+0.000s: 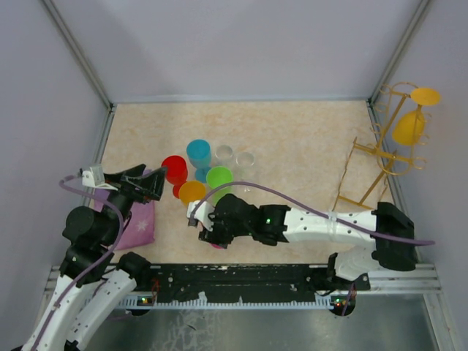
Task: Take the wine glass off the wine glass rack
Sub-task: Place the wine glass at the center of the board, then pick up the wine glass from the wine rack.
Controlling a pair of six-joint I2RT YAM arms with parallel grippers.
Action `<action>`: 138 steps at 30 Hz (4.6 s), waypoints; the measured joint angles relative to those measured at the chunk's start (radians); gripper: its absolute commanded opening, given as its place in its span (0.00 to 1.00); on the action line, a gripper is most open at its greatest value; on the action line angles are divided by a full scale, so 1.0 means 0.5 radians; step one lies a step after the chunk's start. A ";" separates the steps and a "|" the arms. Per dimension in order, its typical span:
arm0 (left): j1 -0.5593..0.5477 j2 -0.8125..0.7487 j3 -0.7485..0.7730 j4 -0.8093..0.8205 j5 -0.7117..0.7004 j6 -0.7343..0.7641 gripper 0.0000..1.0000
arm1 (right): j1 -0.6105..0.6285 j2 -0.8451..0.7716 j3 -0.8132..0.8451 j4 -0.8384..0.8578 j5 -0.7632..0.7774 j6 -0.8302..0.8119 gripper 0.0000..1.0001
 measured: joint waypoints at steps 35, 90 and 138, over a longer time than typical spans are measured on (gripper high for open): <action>0.000 0.082 0.014 -0.011 0.139 -0.002 1.00 | -2.162 -0.416 1.372 -1.043 0.818 0.526 0.99; 0.000 0.231 0.098 -0.043 0.269 -0.047 1.00 | -2.939 0.076 1.225 -0.878 0.036 0.771 0.97; 0.000 0.205 0.098 -0.043 0.272 -0.067 1.00 | -2.939 -0.068 1.469 -0.888 -0.365 0.750 0.99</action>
